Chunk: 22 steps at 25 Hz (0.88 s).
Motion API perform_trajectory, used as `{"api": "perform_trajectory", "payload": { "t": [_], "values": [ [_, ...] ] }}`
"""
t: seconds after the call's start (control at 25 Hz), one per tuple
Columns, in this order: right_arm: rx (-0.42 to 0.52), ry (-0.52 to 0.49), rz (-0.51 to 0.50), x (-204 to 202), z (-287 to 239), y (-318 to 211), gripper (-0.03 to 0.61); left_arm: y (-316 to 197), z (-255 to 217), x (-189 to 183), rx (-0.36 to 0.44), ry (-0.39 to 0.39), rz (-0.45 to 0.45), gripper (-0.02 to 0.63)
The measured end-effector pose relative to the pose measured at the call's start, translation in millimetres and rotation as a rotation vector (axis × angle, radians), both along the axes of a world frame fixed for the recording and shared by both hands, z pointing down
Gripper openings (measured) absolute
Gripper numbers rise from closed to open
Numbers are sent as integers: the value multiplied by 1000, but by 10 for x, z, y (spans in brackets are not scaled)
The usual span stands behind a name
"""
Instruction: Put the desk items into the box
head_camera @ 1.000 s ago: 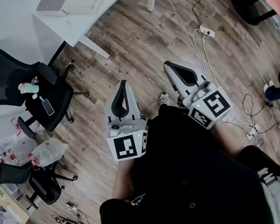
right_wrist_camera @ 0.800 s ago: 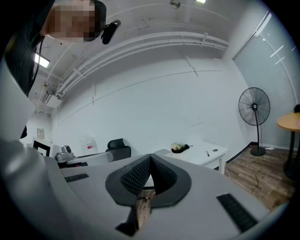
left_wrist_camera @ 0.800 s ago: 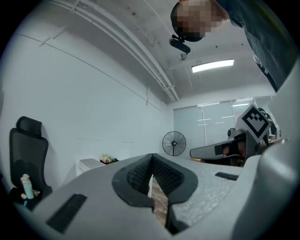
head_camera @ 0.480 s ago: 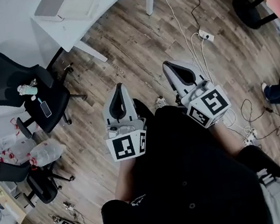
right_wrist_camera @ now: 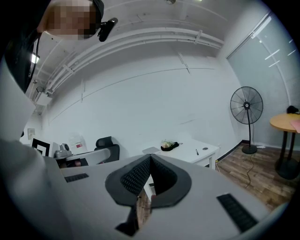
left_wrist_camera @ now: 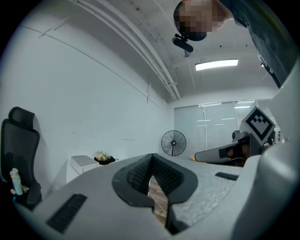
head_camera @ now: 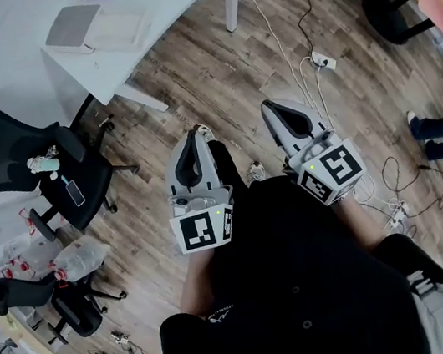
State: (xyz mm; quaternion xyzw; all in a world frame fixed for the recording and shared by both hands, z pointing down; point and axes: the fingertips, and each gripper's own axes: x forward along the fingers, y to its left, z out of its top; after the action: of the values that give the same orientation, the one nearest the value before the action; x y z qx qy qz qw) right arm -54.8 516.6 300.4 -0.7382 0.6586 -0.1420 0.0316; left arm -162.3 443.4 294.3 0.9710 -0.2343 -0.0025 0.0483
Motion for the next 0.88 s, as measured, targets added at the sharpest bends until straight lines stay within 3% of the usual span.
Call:
{"api": "perform_trajectory", "payload": {
  "t": [0.6,0.88],
  "values": [
    [-50,-5,92,727,25,-1266,-2,-1307,63,1071,-48,10,185,8],
    [-50,9,132,901,-38,-1898,-2,-1947,-28,1268,-27,32,224,8]
  ]
}}
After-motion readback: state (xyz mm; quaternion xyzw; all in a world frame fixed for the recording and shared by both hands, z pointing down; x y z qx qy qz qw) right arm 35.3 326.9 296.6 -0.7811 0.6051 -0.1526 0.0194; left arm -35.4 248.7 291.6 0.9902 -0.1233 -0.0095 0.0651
